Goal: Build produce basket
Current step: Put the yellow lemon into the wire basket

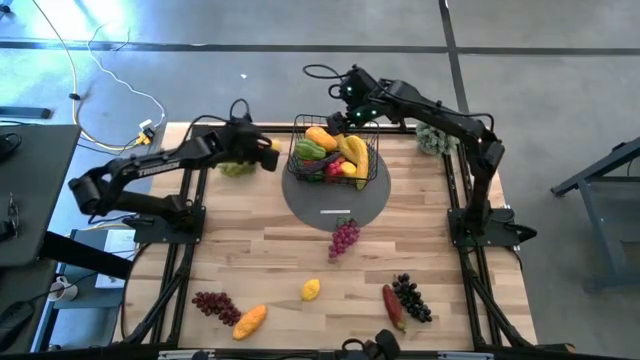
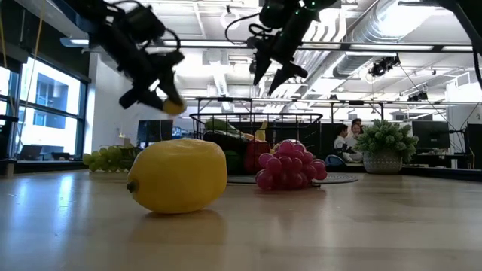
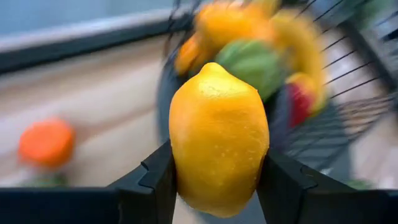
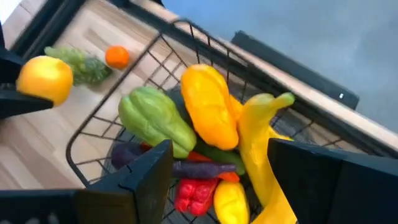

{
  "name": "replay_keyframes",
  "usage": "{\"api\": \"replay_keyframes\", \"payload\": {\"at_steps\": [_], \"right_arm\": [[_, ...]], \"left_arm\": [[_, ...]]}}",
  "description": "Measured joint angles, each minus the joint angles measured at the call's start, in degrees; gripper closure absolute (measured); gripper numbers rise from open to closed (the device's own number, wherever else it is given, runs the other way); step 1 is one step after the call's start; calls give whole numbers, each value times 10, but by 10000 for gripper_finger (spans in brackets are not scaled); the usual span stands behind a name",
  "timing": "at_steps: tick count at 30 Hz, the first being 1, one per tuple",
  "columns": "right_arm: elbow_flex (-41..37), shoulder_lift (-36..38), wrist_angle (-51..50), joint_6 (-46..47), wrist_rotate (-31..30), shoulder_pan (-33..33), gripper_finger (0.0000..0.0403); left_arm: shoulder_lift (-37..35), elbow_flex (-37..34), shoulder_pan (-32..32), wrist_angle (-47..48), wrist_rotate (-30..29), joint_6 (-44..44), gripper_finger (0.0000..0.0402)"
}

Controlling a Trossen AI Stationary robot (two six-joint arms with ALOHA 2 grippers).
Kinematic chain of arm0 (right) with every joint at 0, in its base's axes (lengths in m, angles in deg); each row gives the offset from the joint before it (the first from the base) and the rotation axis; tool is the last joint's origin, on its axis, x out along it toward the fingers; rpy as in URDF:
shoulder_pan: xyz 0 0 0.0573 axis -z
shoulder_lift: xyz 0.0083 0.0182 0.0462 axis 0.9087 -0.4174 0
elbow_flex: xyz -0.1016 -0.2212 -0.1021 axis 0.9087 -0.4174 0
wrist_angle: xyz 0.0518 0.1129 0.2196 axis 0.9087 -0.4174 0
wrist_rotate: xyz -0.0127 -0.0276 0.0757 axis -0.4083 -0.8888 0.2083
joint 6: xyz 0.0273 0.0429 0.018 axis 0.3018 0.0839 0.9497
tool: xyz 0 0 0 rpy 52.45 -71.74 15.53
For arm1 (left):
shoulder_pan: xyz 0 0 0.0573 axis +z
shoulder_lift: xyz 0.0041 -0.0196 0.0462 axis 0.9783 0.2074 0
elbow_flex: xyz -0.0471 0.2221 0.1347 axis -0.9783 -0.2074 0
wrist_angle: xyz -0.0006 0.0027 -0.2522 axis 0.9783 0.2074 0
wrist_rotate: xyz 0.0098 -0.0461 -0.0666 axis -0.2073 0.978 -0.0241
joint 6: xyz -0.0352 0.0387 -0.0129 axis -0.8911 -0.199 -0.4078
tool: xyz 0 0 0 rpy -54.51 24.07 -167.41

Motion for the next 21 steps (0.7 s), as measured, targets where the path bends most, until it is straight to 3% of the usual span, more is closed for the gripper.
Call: {"api": "replay_keyframes", "payload": {"at_steps": [6, 10, 21], "right_arm": [[0, 24, 6, 6, -12, -2, 160], [0, 41, 6, 6, -17, -2, 160], [0, 76, -1, 7, -76, -5, 160]], "left_arm": [[-25, 13, -1, -73, 27, 18, 243], [-23, 41, -12, -110, 24, 78, 243], [60, 119, -48, -156, 0, 181, 243]]}}
